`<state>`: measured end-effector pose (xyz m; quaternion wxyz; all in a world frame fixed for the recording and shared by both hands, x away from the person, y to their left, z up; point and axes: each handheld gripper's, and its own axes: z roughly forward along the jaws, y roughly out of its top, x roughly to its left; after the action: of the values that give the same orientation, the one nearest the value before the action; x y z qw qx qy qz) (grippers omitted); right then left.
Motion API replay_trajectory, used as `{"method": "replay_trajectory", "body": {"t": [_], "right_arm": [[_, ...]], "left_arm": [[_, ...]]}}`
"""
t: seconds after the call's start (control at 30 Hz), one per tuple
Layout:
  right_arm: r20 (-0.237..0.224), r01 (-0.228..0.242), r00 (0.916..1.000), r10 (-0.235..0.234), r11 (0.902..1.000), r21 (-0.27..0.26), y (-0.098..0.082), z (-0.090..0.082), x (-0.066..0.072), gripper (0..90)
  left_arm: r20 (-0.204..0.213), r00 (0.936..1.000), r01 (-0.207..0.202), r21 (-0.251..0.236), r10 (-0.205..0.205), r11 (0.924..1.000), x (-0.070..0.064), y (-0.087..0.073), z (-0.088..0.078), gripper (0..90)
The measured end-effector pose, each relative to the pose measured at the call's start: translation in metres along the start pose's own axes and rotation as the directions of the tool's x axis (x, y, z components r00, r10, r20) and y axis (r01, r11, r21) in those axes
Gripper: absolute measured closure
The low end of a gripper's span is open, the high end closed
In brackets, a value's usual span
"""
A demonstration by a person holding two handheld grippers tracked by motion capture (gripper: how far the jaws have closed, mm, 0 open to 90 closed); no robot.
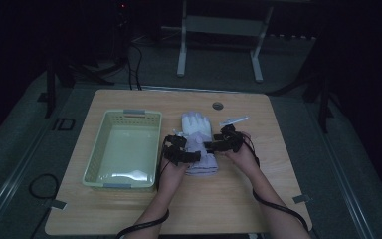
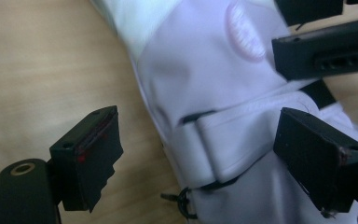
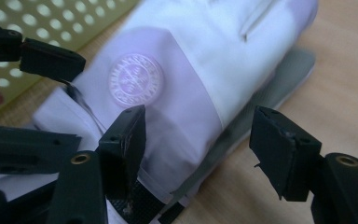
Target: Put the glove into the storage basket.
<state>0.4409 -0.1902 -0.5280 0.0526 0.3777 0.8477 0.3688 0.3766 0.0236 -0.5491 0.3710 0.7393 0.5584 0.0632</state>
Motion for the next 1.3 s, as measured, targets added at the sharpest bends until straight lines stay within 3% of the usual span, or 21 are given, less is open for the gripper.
{"method": "replay_trajectory", "body": {"t": [0.07, 0.13, 0.17, 0.2, 0.23, 0.27, 0.33, 0.37, 0.43, 0.5, 0.57, 0.87, 1.1, 1.3], "right_arm": [[-0.024, -0.044, 0.9987, 0.045, 0.9984, 0.034, -0.003, 0.006, -0.005, 36.9], [-0.03, -0.067, 0.9972, 0.068, 0.9967, 0.046, -0.005, 0.009, -0.007, 36.9], [-0.058, -0.152, 0.9861, 0.156, 0.9859, 0.071, -0.008, 0.013, -0.012, 36.9], [-0.084, -0.204, 0.9738, 0.212, 0.9748, 0.091, -0.01, 0.016, -0.017, 37.8], [-0.119, -0.221, 0.9657, 0.231, 0.971, 0.091, -0.011, 0.017, -0.021, 41.6], [-0.139, -0.213, 0.9646, 0.224, 0.9726, 0.093, -0.012, 0.018, -0.021, 44.8], [-0.157, -0.239, 0.9542, 0.255, 0.9643, 0.115, -0.011, 0.02, -0.02, 55.5], [-0.159, -0.242, 0.9528, 0.259, 0.963, 0.119, -0.01, 0.02, -0.019, 60.9], [-0.129, -0.22, 0.9638, 0.233, 0.9692, 0.111, -0.007, 0.017, -0.012, 71.8], [-0.075, -0.186, 0.978, 0.194, 0.9771, 0.103, -0.004, 0.015, -0.004, 75.0], [-0.039, -0.162, 0.9853, 0.166, 0.982, 0.097, -0.002, 0.012, 0.003, 76.4], [-0.002, -0.144, 0.9895, 0.144, 0.988, 0.057, 0.001, -0.006, 0.01, 77.9], [0.003, -0.128, 0.9918, 0.128, 0.9916, 0.019, 0.009, -0.027, 0.014, 78.0], [0.0, -0.102, 0.9948, 0.102, 0.9944, -0.025, 0.021, -0.048, 0.025, 77.9]], "left_arm": [[0.053, 0.9974, 0.05, 0.014, -0.05, 0.9987, 0.008, -0.004, 0.006, 15.2], [0.075, 0.9962, 0.044, 0.009, -0.044, 0.999, 0.01, -0.006, 0.008, 15.3], [0.115, 0.9923, 0.045, 0.016, -0.047, 0.9989, 0.011, -0.006, 0.008, 22.0], [0.151, 0.987, 0.05, 0.021, -0.053, 0.9985, 0.012, -0.006, 0.009, 33.5], [0.15, 0.9877, 0.039, 0.022, -0.042, 0.999, 0.012, -0.006, 0.009, 35.2], [0.156, 0.9871, 0.034, 0.029, -0.038, 0.999, 0.013, -0.005, 0.009, 36.6], [0.166, 0.9854, 0.033, 0.043, -0.04, 0.9986, 0.014, -0.004, 0.01, 42.7], [0.162, 0.9862, 0.026, 0.044, -0.033, 0.9987, 0.013, -0.003, 0.009, 46.1], [0.15, 0.9885, 0.013, 0.045, -0.019, 0.9989, 0.011, 0.0, 0.006, 54.5], [0.136, 0.9907, -0.005, 0.049, -0.001, 0.9988, 0.008, 0.002, 0.004, 59.0], [0.135, 0.9907, -0.019, 0.055, 0.012, 0.9983, 0.006, 0.004, 0.002, 62.2], [0.132, 0.9902, -0.05, 0.044, 0.044, 0.9978, -0.009, 0.015, -0.008, 67.5], [0.147, 0.986, -0.084, 0.03, 0.078, 0.996, -0.019, 0.028, -0.024, 67.9], [0.144, 0.9819, -0.127, 0.014, 0.124, 0.9918, -0.027, 0.04, -0.05, 68.3]]}}
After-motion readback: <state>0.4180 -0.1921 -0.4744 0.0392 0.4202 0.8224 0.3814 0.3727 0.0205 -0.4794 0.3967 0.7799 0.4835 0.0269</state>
